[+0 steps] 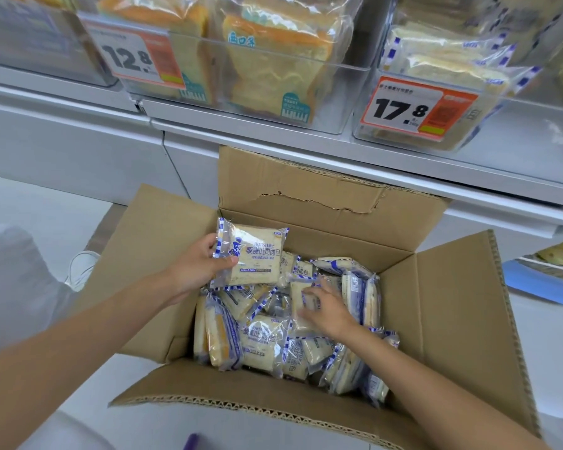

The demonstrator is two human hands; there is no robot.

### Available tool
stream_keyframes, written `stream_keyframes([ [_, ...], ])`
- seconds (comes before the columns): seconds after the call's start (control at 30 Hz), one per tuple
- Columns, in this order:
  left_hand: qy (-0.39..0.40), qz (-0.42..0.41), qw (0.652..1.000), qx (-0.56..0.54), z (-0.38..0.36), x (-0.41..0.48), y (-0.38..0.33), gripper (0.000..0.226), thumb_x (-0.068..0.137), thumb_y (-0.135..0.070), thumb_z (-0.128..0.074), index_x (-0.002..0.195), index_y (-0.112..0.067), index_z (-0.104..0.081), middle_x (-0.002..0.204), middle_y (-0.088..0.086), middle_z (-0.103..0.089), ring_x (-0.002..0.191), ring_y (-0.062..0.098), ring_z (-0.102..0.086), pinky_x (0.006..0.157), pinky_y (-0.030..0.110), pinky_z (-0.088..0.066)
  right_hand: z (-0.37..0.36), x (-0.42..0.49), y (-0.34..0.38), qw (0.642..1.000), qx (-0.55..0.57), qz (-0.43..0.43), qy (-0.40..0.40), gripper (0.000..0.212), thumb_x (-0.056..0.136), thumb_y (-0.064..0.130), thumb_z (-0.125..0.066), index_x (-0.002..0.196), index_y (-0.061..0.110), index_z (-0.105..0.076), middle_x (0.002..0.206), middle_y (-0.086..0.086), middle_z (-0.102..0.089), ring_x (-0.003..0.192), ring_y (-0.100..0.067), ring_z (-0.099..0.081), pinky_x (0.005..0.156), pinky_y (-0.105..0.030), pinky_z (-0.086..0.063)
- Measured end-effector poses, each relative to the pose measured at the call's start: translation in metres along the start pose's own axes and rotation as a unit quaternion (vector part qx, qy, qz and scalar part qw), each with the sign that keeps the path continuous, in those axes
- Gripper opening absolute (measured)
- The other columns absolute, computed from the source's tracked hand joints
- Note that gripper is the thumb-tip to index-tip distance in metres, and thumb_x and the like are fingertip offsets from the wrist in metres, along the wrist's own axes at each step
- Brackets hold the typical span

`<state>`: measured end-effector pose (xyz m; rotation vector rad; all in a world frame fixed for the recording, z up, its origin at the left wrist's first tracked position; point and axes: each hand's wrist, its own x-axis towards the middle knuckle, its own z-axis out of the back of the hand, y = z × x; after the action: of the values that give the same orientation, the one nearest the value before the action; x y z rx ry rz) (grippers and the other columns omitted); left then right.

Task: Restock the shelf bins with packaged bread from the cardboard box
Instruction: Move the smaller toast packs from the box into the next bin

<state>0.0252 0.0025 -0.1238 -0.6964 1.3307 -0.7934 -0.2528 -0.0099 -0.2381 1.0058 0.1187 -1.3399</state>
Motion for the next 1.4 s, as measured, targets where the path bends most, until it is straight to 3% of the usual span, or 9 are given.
stream_keyframes([
  [0.17, -0.005, 0.004, 1.000, -0.001, 0.002, 0.000, 0.001, 0.037, 0.092, -0.008, -0.065, 0.127, -0.015, -0.055, 0.118, 0.003, -0.070, 0.102, 0.020, -0.070, 0.092, 0.041, -0.055, 0.005, 0.014, 0.007, 0.996, 0.010, -0.081, -0.047, 0.108, 0.080, 0.014, -0.077, 0.155, 0.029, 0.000, 0.157, -0.015, -0.023, 0.140, -0.035, -0.033, 0.107, -0.043, -0.042],
  [0.23, -0.014, -0.001, 1.000, 0.000, 0.002, 0.000, -0.002, 0.036, 0.093, -0.006, -0.063, 0.127, -0.012, -0.055, 0.120, 0.005, -0.068, 0.103, 0.021, -0.069, 0.089, 0.037, -0.056, 0.008, 0.017, 0.016, 0.993, 0.005, -0.101, -0.057, 0.102, 0.078, 0.011, -0.077, 0.154, 0.017, -0.011, 0.142, -0.017, -0.043, 0.123, -0.033, -0.050, 0.096, -0.042, -0.050],
  [0.37, -0.036, -0.016, 0.999, 0.011, 0.002, -0.003, -0.008, 0.034, 0.093, -0.005, -0.062, 0.127, -0.008, -0.055, 0.121, 0.005, -0.067, 0.102, 0.017, -0.067, 0.078, 0.024, -0.053, 0.005, 0.004, 0.018, 0.998, -0.033, -0.058, 0.012, 0.058, 0.088, 0.020, -0.068, 0.141, 0.012, -0.045, 0.155, -0.009, -0.028, 0.145, -0.029, -0.022, 0.117, -0.037, -0.024],
  [0.57, -0.037, -0.020, 0.999, 0.011, 0.003, -0.005, -0.002, 0.036, 0.092, -0.005, -0.063, 0.127, -0.007, -0.055, 0.123, 0.006, -0.066, 0.109, 0.020, -0.065, 0.074, 0.018, -0.051, 0.008, -0.001, 0.000, 0.997, 0.038, -0.063, 0.012, 0.089, 0.085, 0.024, -0.074, 0.155, 0.020, -0.019, 0.162, -0.006, 0.006, 0.151, -0.025, -0.001, 0.120, -0.037, -0.022],
  [0.77, -0.033, -0.014, 0.999, 0.021, 0.004, -0.002, 0.000, 0.031, 0.092, -0.010, -0.064, 0.123, -0.012, -0.058, 0.120, 0.003, -0.068, 0.109, 0.019, -0.065, 0.089, 0.030, -0.052, -0.003, 0.012, 0.007, 0.993, 0.102, -0.054, -0.024, 0.052, 0.078, 0.019, -0.081, 0.125, 0.016, -0.059, 0.135, -0.001, -0.048, 0.131, -0.020, -0.044, 0.109, -0.031, -0.038],
  [0.87, -0.028, -0.013, 0.999, 0.026, 0.005, 0.002, 0.001, 0.031, 0.092, -0.012, -0.065, 0.122, -0.014, -0.058, 0.119, 0.001, -0.068, 0.108, 0.018, -0.066, 0.098, 0.038, -0.051, -0.006, 0.010, 0.002, 0.982, 0.159, -0.062, -0.084, 0.031, 0.080, 0.014, -0.078, 0.109, 0.016, -0.066, 0.122, 0.002, -0.040, 0.133, -0.022, -0.041, 0.106, -0.026, -0.038],
  [1.03, -0.032, -0.005, 0.999, 0.015, 0.000, 0.005, 0.001, 0.032, 0.093, -0.009, -0.063, 0.124, -0.013, -0.057, 0.117, 0.002, -0.069, 0.105, 0.019, -0.068, 0.094, 0.040, -0.053, 0.006, 0.003, 0.017, 0.978, 0.164, -0.074, -0.104, 0.071, 0.076, 0.009, -0.081, 0.135, 0.023, -0.043, 0.156, -0.005, -0.009, 0.140, -0.025, -0.030, 0.085, -0.018, -0.039],
  [1.17, -0.047, -0.015, 0.999, 0.017, 0.000, 0.003, -0.011, 0.029, 0.095, -0.009, -0.060, 0.123, -0.015, -0.055, 0.117, 0.003, -0.069, 0.105, 0.022, -0.067, 0.094, 0.044, -0.053, 0.037, -0.014, 0.035, 0.971, 0.200, 0.021, -0.132, 0.071, 0.072, 0.000, -0.082, 0.127, 0.028, -0.045, 0.147, 0.000, -0.022, 0.112, -0.017, -0.054, 0.069, -0.008, -0.050],
  [1.4, -0.058, -0.064, 0.996, 0.036, -0.007, -0.016, -0.054, 0.025, 0.096, -0.007, -0.053, 0.119, -0.017, -0.051, 0.102, 0.000, -0.064, 0.088, 0.014, -0.060, 0.072, 0.027, -0.047, 0.123, -0.075, 0.112, 0.951, 0.148, 0.235, -0.132, 0.086, 0.076, 0.005, -0.080, 0.142, 0.038, -0.036, 0.153, 0.020, -0.009, 0.114, 0.004, -0.050, 0.096, -0.016, -0.047],
])
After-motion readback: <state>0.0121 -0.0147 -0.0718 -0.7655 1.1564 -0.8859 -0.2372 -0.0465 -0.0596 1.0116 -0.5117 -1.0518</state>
